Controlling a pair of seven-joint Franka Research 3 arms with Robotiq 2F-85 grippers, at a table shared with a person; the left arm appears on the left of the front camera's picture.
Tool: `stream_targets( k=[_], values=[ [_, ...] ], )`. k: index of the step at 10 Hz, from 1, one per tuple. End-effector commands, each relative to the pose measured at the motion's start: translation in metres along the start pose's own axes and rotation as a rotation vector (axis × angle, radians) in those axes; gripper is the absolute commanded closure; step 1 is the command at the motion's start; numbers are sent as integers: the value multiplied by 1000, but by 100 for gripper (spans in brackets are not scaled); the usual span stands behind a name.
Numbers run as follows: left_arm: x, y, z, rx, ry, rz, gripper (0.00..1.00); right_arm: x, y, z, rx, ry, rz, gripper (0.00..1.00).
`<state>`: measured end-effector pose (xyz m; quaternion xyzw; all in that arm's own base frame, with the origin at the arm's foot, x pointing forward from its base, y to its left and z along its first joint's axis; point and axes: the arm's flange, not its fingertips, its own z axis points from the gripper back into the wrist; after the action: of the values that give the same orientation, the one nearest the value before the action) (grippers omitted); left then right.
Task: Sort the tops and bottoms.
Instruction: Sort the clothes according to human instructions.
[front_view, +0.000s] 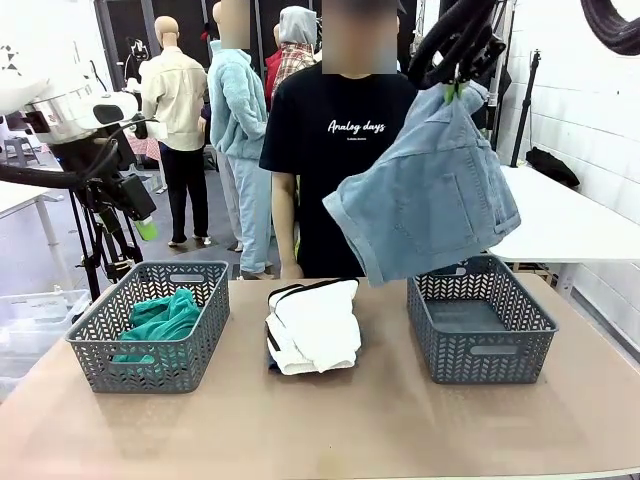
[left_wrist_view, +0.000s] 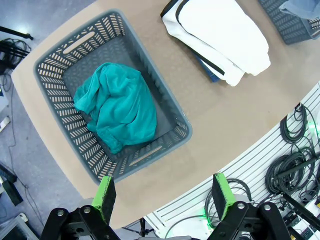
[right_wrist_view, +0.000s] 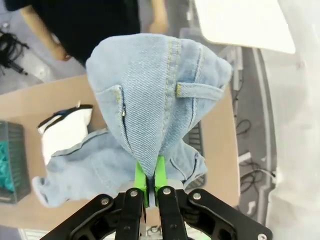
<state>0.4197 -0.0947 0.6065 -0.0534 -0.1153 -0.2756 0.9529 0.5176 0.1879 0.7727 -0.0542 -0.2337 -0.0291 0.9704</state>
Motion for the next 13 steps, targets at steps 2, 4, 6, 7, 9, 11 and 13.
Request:
stream_targets(
  k=[2, 4, 6, 7, 9, 11, 13],
  values=[
    [-2, 1, 1, -25, -4, -15, 0, 40, -51, 0, -84, 13, -112, 100],
    [-2, 1, 1, -25, -4, -15, 0, 45, -73, -1, -62, 0, -163, 100],
    [-2, 1, 1, -25, -4, -15, 0, 43, -74, -62, -117, 153, -152, 100],
    [-2, 1, 1, -25, -4, -15, 0, 33, -73, -99, -127, 256, -153, 100],
    [-2, 1, 1, -25, -4, -15, 0, 15, -65, -158, -181, 393, -142, 100],
    [-2, 1, 1, -25, -4, -15, 0, 9, -64, -164, -263, 415, -160, 100],
    [-2, 1, 1, -25, -4, -15, 0, 7, -62, -186, -205, 401, -108, 100]
  ],
)
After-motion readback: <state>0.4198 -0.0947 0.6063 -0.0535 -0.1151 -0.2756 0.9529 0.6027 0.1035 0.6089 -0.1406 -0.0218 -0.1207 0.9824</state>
